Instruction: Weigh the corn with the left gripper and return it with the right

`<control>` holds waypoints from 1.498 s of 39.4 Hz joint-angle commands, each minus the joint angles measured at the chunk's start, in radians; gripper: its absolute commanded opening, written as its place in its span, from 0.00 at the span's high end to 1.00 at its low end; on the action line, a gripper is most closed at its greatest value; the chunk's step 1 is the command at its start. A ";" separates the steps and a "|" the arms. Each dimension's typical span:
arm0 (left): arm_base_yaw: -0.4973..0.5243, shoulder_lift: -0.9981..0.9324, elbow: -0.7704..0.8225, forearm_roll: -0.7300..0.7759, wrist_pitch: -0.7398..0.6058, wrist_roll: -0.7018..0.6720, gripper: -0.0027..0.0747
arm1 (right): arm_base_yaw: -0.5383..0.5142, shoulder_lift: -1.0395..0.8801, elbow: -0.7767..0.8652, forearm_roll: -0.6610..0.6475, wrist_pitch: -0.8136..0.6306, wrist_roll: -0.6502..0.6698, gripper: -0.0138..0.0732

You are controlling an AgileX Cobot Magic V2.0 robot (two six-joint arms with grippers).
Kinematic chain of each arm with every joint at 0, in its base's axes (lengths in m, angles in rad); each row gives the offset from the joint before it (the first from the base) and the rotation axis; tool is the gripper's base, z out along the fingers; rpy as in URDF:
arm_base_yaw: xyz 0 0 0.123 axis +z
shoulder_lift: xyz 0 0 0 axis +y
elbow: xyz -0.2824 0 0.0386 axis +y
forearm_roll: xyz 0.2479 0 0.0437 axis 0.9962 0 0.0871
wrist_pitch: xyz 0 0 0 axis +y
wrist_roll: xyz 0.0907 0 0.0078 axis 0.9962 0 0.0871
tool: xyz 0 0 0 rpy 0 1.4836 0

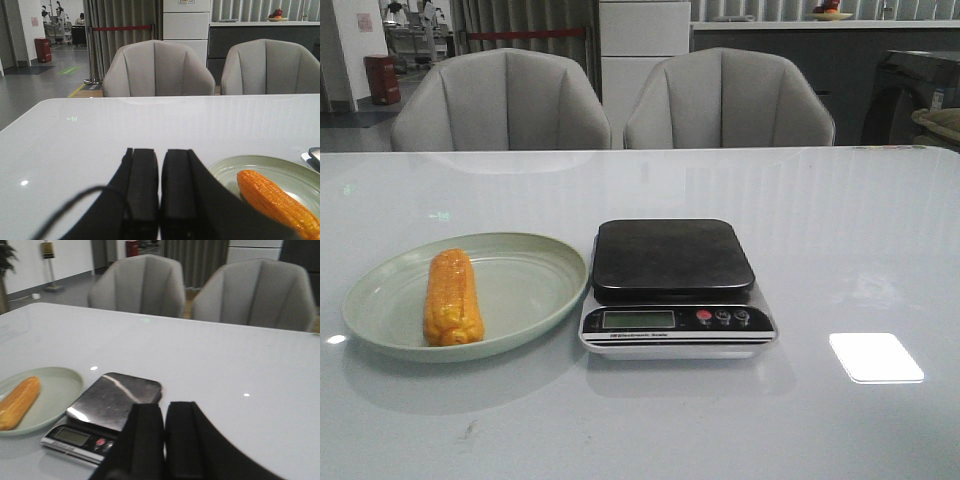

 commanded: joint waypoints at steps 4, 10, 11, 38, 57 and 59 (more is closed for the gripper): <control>-0.002 -0.020 0.034 -0.004 -0.074 -0.008 0.82 | -0.170 -0.079 0.006 -0.014 -0.098 -0.011 0.65; -0.002 -0.020 0.034 -0.004 -0.074 -0.008 0.82 | -0.228 -0.188 0.099 -0.014 -0.098 -0.011 0.65; -0.002 -0.020 0.034 -0.004 -0.074 -0.008 0.82 | -0.232 -0.203 0.115 -0.014 -0.098 -0.011 0.65; -0.002 -0.018 0.034 -0.004 -0.072 -0.008 0.82 | -0.285 -0.290 0.275 -0.020 -0.221 -0.076 0.65; -0.002 -0.018 0.034 -0.004 -0.072 -0.008 0.82 | -0.285 -0.290 0.275 -0.020 -0.216 -0.079 0.65; -0.002 -0.018 0.034 -0.004 -0.072 -0.008 0.82 | -0.285 -0.291 0.275 -0.020 -0.217 -0.079 0.65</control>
